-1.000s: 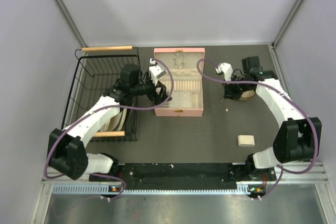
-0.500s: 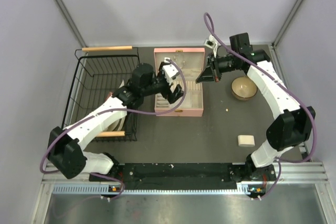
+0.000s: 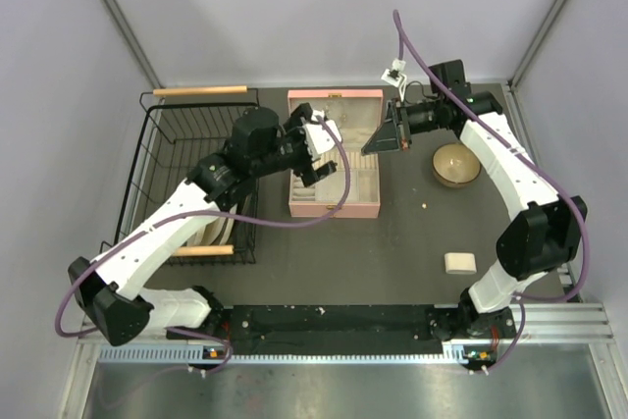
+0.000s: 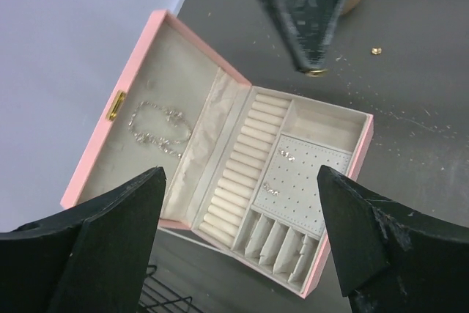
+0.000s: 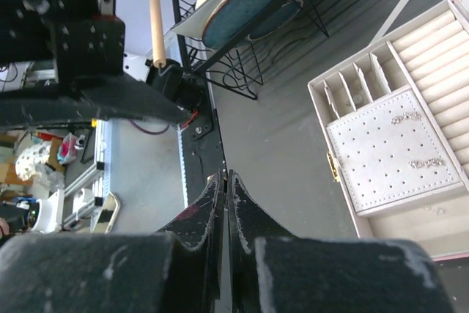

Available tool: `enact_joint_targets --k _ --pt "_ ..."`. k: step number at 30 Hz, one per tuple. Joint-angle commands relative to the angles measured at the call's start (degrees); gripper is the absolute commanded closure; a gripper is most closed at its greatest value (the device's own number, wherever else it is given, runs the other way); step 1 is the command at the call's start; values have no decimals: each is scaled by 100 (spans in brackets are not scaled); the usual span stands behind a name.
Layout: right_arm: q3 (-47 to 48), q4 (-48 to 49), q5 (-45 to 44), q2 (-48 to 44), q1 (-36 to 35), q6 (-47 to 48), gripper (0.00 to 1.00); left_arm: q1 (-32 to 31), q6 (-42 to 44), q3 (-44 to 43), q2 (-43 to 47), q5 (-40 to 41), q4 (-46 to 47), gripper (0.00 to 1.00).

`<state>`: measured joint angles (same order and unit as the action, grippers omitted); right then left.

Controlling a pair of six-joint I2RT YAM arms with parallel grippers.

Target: Organize the mixed jewelry

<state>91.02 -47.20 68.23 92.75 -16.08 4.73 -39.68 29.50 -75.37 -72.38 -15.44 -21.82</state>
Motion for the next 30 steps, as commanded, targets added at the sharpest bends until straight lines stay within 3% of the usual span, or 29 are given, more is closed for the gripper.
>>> enact_joint_targets --k 1,5,12,21,30 --pt "337 465 235 -99 -10 -429 100 -346 618 522 347 -204 791 10" --pt "355 624 147 -117 -10 -850 99 -514 680 1234 462 -205 2082 12" --pt "188 922 165 -134 -10 -1264 99 -707 609 1525 251 50 3568 23" --pt "-155 1371 165 -301 -1 -1703 99 -813 637 1570 5 -135 4010 39" --pt "-243 1521 173 -433 -1 -1783 99 -813 698 1719 40 -99 4107 41"
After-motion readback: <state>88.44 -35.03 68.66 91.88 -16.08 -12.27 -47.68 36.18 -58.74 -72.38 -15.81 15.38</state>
